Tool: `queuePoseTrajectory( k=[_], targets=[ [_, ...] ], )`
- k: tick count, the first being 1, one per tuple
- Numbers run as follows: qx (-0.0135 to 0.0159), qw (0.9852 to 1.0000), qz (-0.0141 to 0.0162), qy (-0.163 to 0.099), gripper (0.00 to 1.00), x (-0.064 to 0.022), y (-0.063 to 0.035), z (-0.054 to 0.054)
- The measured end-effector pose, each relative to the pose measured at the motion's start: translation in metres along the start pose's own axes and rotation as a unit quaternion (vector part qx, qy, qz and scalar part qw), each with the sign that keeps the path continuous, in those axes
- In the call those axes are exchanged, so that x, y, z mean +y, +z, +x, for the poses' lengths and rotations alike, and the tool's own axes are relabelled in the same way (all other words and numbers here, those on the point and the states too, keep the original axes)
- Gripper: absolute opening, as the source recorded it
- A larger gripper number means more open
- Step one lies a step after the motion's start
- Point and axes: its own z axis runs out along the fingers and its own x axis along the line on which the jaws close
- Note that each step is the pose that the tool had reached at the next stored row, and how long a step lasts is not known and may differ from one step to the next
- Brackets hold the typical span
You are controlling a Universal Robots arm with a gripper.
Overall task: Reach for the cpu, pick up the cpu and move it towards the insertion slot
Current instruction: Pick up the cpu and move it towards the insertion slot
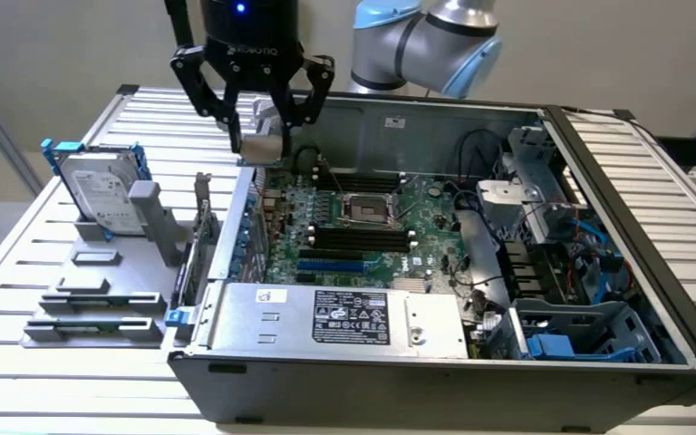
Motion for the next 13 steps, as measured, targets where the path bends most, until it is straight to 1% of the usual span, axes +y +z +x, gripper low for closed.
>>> queuePoseTrajectory(
  k=[13],
  targets=[
    [0.0007,1.0000,0.0001,0.000,0.55,0.0193,-0.0008,-0.044]
  ],
)
